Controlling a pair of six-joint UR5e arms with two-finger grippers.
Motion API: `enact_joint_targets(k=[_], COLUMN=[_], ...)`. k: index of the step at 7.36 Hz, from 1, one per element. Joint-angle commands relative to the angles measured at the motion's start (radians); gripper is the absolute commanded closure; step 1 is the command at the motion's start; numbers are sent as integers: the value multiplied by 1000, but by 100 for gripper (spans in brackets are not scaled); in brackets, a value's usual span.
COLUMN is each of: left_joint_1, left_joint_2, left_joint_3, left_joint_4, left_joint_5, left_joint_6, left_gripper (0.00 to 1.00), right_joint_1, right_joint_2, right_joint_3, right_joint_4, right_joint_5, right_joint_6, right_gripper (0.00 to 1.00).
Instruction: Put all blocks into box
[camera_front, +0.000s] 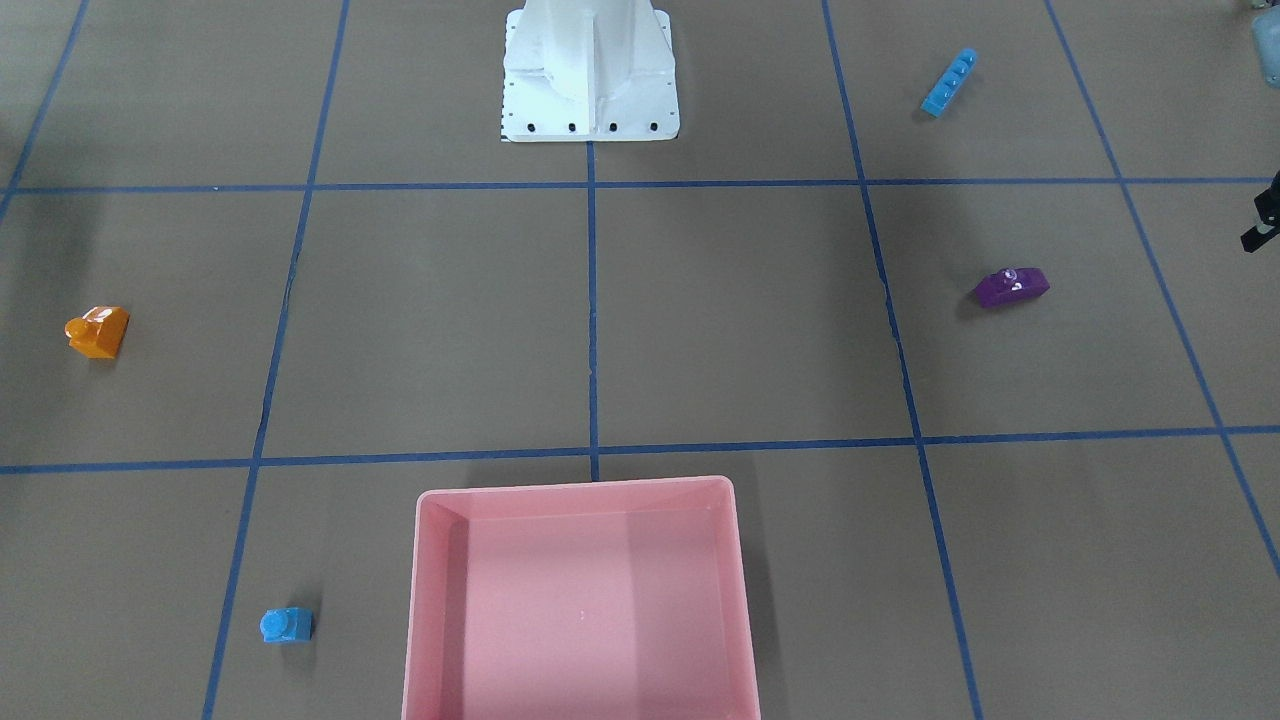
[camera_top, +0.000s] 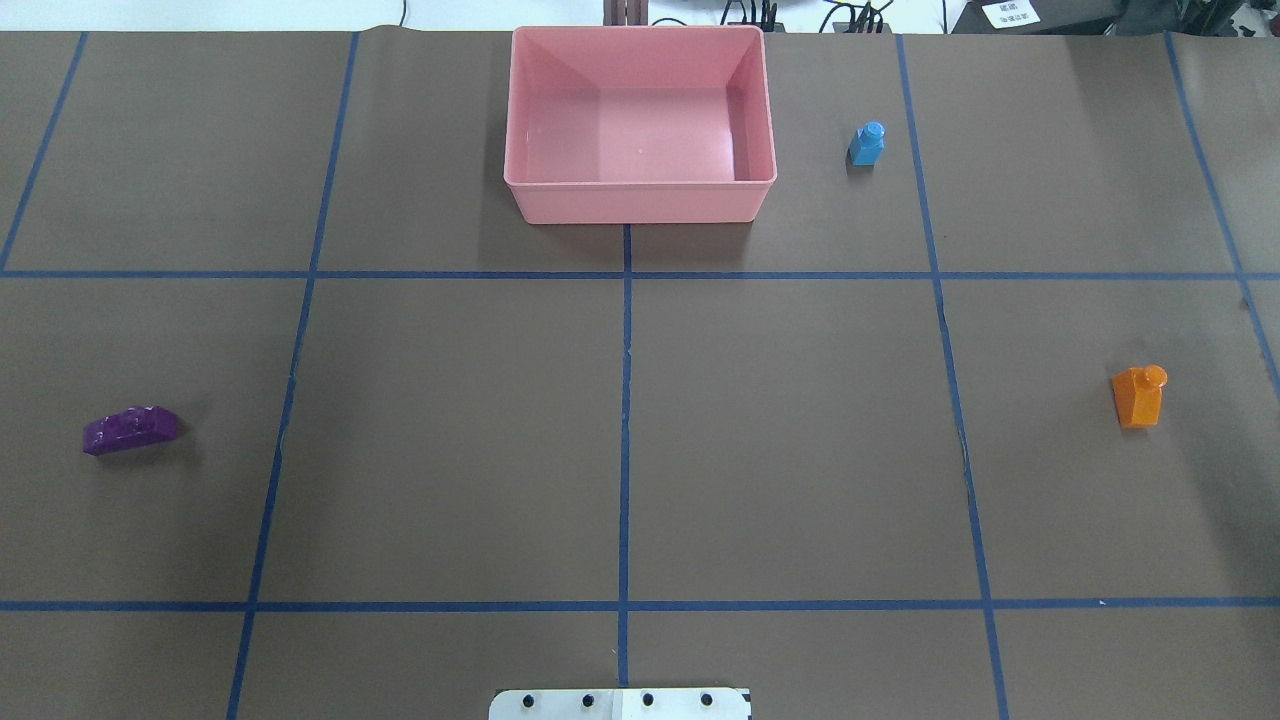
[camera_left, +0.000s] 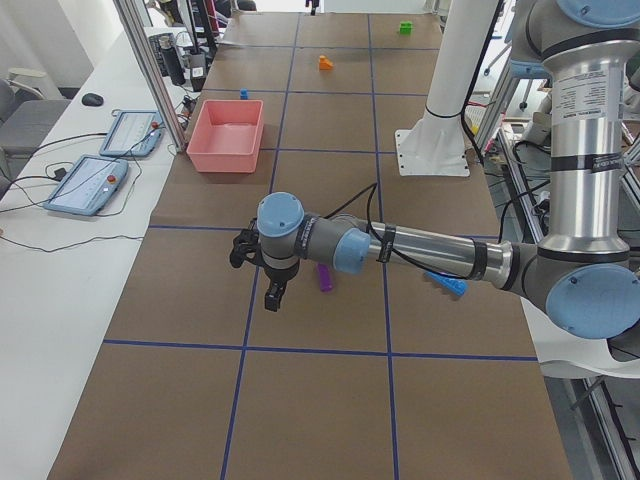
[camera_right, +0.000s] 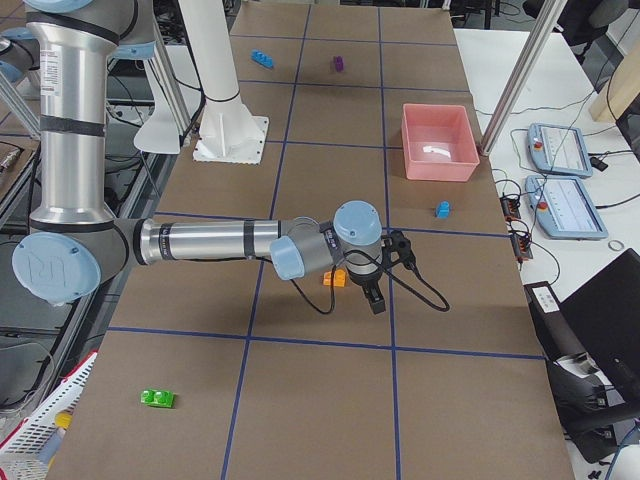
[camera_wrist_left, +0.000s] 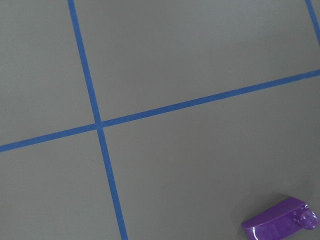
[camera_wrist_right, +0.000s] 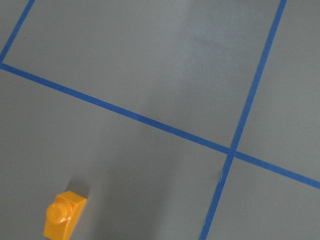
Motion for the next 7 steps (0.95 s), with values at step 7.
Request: enact_joint_targets(k=[7], left_joint_1=[3], left_joint_2=[83], left_joint_3=[-28], left_joint_4=[-29], left_joint_5=[-26], left_joint_6=[-1], left_gripper=[0], right_joint_1=[2], right_joint_2=[-25], right_joint_3=[2], right_joint_4=[-43], right_joint_5=[3], right_joint_6=[-2], right_gripper=[0])
